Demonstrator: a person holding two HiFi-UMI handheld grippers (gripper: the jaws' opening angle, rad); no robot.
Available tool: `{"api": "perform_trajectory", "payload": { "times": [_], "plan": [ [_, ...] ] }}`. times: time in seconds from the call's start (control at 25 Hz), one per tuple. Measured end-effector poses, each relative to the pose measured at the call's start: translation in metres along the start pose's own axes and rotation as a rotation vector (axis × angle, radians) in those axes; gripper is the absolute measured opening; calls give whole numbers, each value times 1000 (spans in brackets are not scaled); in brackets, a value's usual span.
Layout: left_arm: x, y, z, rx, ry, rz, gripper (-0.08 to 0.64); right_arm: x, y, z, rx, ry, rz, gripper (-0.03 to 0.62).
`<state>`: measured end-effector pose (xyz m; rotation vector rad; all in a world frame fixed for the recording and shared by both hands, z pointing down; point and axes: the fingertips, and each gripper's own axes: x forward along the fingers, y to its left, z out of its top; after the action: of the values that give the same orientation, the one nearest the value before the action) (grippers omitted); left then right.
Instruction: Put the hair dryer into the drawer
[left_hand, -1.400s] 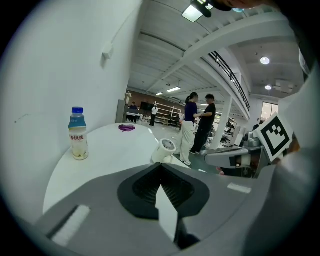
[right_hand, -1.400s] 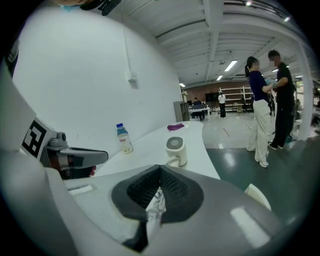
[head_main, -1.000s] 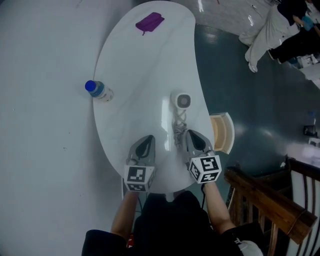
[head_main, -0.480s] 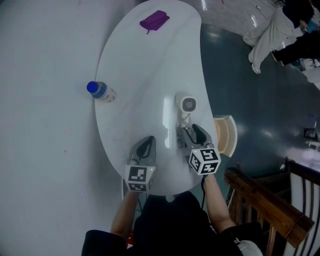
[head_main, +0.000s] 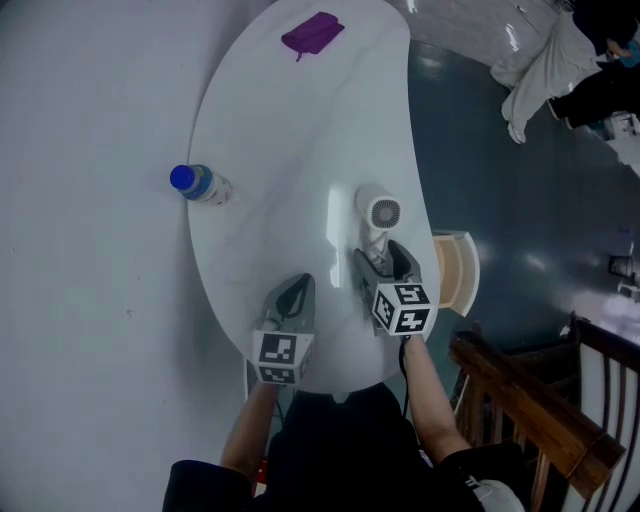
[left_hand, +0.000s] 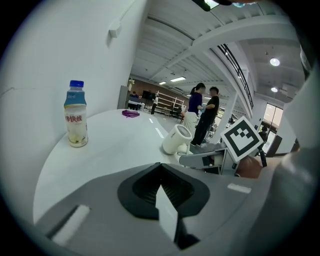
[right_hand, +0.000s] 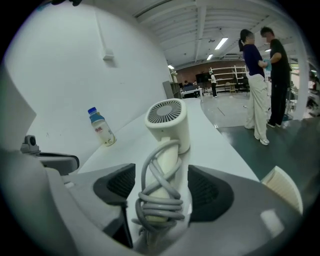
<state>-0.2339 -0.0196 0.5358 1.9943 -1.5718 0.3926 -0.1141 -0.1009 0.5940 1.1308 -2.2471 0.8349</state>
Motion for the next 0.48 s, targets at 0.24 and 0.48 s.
{"api": "perform_trajectory", "payload": {
  "times": [0.24, 0.48],
  "plan": [
    [7, 9, -2, -5, 9, -5, 6, 16, -3, -4, -4, 30, -15, 319],
    [11, 19, -2, -17, 14, -6, 6, 25, -3, -5, -21, 48, -19, 319]
  ]
}}
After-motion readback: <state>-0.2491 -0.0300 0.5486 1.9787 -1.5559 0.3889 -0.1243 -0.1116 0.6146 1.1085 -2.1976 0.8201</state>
